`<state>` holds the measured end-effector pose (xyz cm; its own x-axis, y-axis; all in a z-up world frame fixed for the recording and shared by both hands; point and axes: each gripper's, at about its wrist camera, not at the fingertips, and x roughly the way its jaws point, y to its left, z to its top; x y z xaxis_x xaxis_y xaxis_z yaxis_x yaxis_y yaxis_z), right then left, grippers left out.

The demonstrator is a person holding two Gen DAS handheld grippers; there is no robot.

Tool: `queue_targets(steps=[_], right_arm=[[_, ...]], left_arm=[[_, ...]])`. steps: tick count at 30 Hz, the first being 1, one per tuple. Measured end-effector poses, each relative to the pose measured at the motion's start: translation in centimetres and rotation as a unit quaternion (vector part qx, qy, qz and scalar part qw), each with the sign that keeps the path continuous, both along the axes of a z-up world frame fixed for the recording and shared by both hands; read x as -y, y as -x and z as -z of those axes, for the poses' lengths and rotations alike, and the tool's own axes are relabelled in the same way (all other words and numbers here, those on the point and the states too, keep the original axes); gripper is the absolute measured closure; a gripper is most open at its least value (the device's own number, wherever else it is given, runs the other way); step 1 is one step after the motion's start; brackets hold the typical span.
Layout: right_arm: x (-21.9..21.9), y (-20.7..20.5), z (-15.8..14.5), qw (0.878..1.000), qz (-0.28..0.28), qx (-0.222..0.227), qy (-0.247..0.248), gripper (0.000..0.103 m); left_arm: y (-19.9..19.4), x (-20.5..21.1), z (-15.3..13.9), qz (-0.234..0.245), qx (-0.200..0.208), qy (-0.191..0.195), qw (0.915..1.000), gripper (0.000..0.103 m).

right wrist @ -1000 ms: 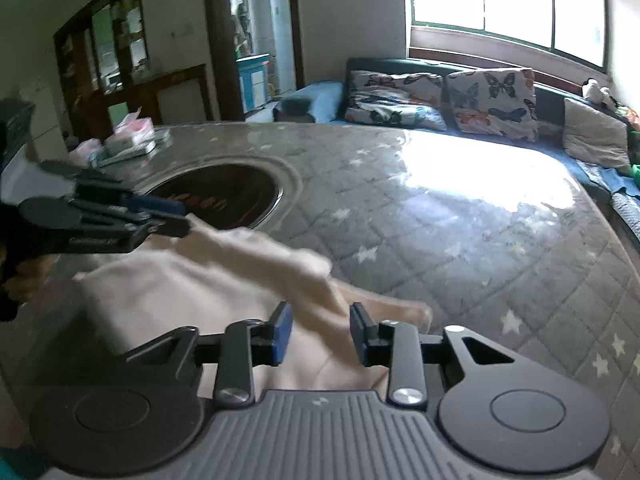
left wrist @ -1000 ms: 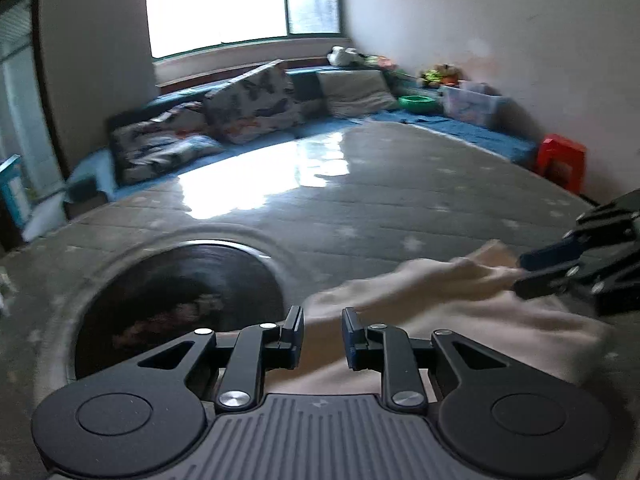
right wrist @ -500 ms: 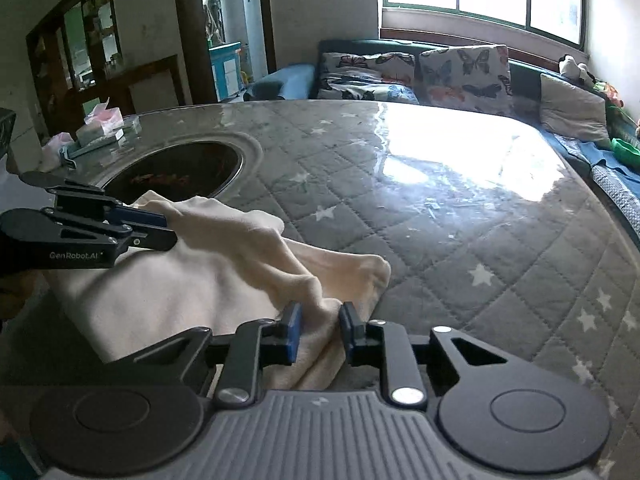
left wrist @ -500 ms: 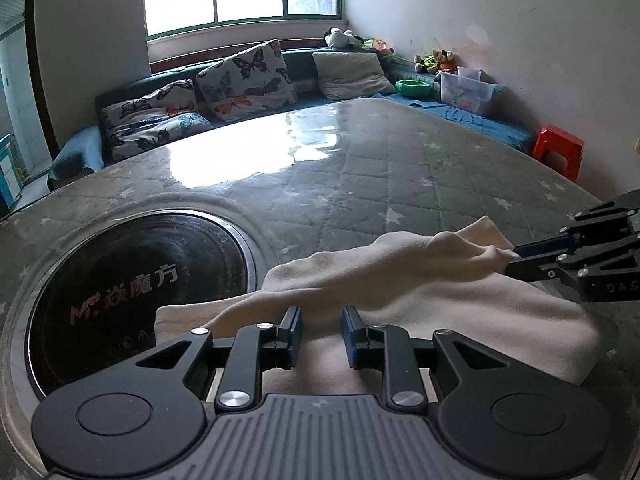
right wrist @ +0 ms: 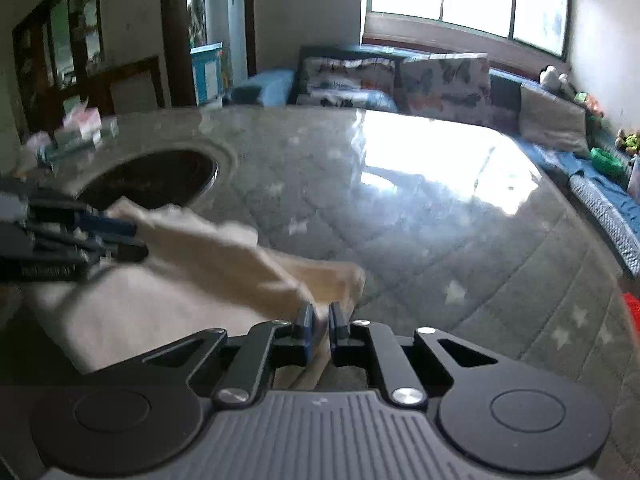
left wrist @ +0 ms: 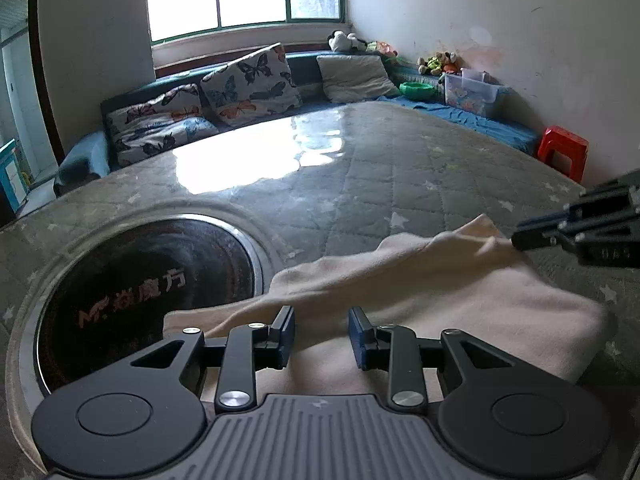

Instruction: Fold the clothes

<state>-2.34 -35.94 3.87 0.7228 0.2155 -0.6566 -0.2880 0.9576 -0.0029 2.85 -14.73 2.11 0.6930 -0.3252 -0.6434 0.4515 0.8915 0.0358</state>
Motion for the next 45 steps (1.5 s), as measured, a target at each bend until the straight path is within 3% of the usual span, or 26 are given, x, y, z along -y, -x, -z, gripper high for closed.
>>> queue_targets(steps=[4,8,14,23,29,33,39,45], right_arm=[[-0.8,-0.8,-1.2,0.999,-0.037,-0.001,-0.035,0.095],[-2.8,-2.8,-0.5,0.997,-0.066,-0.015,-0.045,0.095],[-3.6,-4.9,1.2,0.997,-0.057,-0.034,-0.044,0.096],[-2.5,2.1,-2.0,0.995,-0.099,-0.009,-0.031,0.095],[-3.2,6.1,-1.1,0.992,-0.124,-0.016,-0.016,0.095],[-2.4,6.2,0.7,0.995,-0.094,-0.032,-0.026,0.096],[-2.3,6.3,-0.6,0.995,-0.093,-0.010,-0.041,0.096],[-3.2,4.8,0.7,0.995,-0.091,-0.018,-0.040,0.096]], left_arm=[[-0.5,0.7,0.0,0.003,-0.004,0.008,1.0000,0.071],[-1.0,1.4,-0.1,0.006,-0.009,0.015,0.9998,0.071],[-0.9,1.3,0.0,0.003,-0.011,0.019,0.9997,0.071],[2.0,1.6,-0.9,0.021,0.007,0.029,0.9993,0.071],[2.8,2.0,-0.5,0.017,0.003,0.023,0.9996,0.071],[3.9,1.3,-0.8,0.013,0.009,0.027,0.9995,0.071],[7.1,-0.9,-1.9,0.013,0.025,0.041,0.9988,0.071],[8.5,-3.8,-1.3,-0.025,0.006,0.057,0.9980,0.071]])
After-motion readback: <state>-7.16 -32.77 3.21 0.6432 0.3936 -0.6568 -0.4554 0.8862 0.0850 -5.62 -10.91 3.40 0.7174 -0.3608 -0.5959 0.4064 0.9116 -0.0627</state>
